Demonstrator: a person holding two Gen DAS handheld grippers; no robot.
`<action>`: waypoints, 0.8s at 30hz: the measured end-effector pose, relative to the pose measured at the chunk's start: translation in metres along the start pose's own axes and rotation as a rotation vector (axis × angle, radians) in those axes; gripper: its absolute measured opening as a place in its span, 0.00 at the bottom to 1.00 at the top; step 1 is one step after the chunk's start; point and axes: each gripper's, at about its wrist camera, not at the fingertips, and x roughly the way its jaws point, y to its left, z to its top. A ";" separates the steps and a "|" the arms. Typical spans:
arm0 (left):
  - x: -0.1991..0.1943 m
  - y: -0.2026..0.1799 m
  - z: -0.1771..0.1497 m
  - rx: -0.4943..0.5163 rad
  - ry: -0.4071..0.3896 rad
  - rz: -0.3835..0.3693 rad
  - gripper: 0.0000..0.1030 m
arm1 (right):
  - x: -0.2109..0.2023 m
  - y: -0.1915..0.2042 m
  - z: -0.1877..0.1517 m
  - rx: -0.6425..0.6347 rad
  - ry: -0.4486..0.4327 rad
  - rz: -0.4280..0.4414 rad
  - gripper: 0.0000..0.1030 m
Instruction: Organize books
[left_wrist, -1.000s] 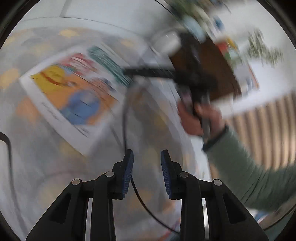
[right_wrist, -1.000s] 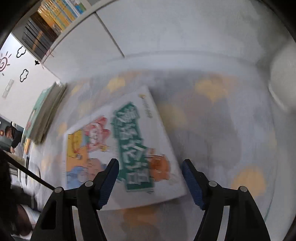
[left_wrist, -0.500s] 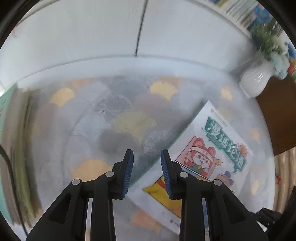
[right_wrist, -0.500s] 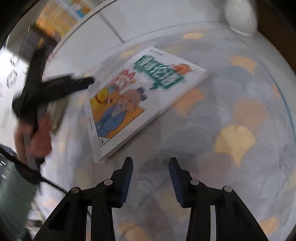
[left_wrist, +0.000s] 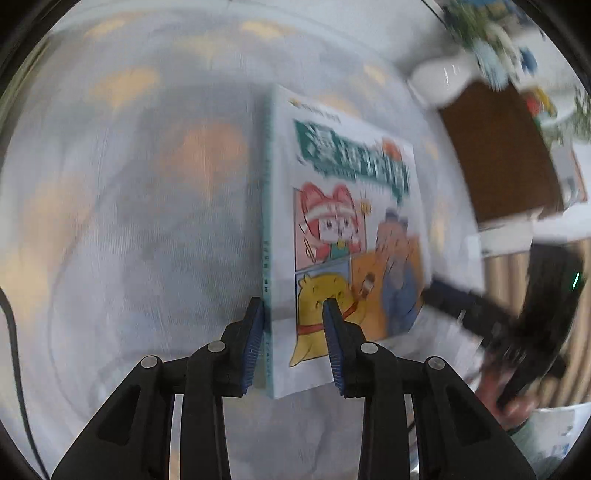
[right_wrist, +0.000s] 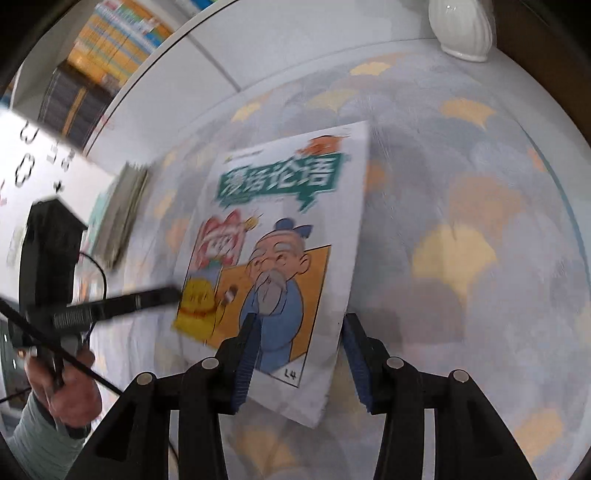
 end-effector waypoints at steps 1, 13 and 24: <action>-0.002 -0.006 -0.019 0.019 -0.011 0.012 0.27 | -0.003 -0.001 -0.012 -0.011 0.019 -0.001 0.44; -0.003 0.012 -0.102 -0.270 0.001 -0.192 0.27 | -0.015 -0.009 -0.091 0.048 0.050 -0.005 0.42; -0.006 -0.008 -0.115 -0.261 -0.049 -0.231 0.27 | -0.023 -0.012 -0.109 0.024 0.016 -0.027 0.41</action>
